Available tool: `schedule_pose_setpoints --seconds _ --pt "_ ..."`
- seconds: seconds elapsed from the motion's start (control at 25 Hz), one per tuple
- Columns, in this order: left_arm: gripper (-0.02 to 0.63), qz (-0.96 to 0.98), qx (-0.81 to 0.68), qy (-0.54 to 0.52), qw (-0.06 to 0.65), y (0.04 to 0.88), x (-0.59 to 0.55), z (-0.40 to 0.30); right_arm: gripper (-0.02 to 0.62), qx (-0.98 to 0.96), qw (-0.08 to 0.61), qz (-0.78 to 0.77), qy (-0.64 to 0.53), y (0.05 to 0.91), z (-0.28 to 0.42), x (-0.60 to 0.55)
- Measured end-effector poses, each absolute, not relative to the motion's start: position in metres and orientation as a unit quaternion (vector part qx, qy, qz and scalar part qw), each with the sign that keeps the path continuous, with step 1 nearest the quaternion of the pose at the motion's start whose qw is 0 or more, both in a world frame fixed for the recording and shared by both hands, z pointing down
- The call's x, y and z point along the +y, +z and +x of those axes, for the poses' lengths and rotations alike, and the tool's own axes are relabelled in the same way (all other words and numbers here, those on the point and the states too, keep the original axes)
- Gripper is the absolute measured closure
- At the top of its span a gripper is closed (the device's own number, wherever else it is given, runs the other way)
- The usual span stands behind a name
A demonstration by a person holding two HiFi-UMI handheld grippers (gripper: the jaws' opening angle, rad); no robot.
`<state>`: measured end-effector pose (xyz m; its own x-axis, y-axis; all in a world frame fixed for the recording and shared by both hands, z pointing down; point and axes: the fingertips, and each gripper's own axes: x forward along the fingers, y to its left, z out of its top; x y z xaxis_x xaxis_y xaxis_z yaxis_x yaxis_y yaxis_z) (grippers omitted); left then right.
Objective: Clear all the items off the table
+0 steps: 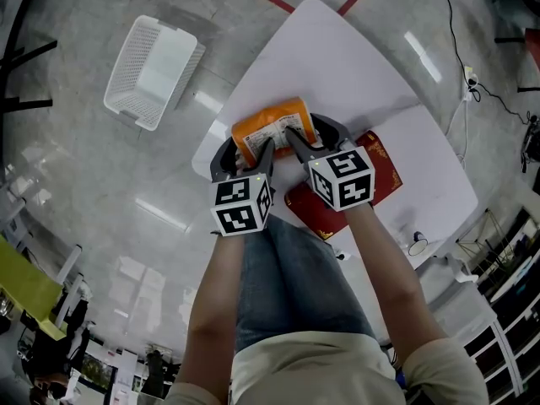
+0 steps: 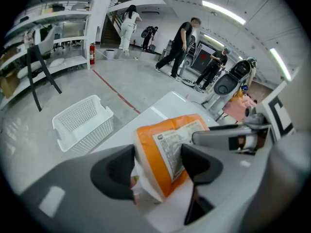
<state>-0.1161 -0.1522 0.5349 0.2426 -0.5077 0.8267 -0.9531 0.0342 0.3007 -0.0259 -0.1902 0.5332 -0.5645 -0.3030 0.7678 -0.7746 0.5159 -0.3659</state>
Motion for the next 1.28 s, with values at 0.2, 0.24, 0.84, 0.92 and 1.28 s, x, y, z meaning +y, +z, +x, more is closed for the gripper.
schedule_pose_setpoints --seconds 0.2,0.24,0.84,0.92,1.28 --pt "0.306 0.655 -0.566 0.237 0.441 0.526 -0.156 -0.11 0.39 -0.808 0.316 0.344 0.359 0.524 -0.019 -0.193" --pt "0.307 0.656 -0.567 0.233 0.44 0.525 -0.157 -0.11 0.391 -0.809 0.315 0.347 0.355 0.522 -0.018 -0.194" --pt "0.311 0.662 -0.581 0.196 0.43 0.506 -0.163 -0.133 0.403 -0.818 0.302 0.365 0.327 0.496 -0.041 -0.2" --pt "0.311 0.664 -0.58 0.195 0.43 0.506 -0.163 -0.14 0.405 -0.816 0.302 0.368 0.327 0.496 -0.047 -0.199" --pt "0.311 0.683 -0.567 0.204 0.413 0.501 -0.172 -0.179 0.407 -0.809 0.283 0.393 0.334 0.492 -0.084 -0.203"
